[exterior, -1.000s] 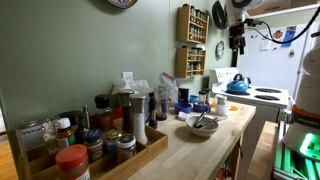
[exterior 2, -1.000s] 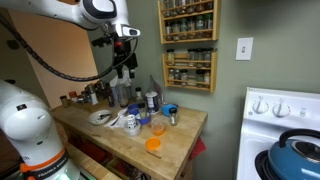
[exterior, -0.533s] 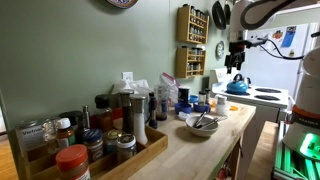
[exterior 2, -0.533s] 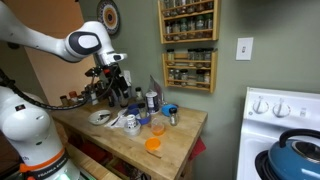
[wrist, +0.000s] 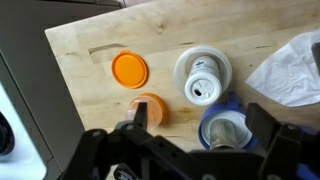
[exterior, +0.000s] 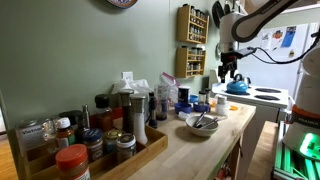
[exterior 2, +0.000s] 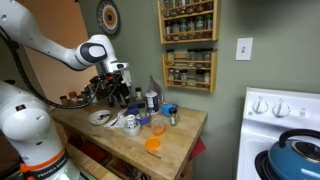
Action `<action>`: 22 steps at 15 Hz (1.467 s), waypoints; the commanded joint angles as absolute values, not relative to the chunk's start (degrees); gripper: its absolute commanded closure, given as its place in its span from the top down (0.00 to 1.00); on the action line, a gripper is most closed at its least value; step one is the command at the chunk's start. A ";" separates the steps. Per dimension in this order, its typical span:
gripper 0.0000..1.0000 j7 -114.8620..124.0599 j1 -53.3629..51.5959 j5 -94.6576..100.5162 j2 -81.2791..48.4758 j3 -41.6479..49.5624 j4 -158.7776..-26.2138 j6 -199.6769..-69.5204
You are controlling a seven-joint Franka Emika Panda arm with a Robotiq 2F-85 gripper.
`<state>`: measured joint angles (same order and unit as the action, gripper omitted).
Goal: Remove the white container from the lunchbox and put it on top of the blue can
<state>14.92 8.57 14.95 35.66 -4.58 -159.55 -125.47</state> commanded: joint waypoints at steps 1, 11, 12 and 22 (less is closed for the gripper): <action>1.00 15.00 8.32 15.05 35.66 -4.41 -159.08 -125.26; 1.00 6.26 7.31 2.77 26.88 5.72 -158.75 -122.62; 1.00 5.04 7.04 0.78 26.22 6.38 -158.48 -121.89; 0.94 0.44 6.64 -3.66 19.83 5.97 -158.22 -136.31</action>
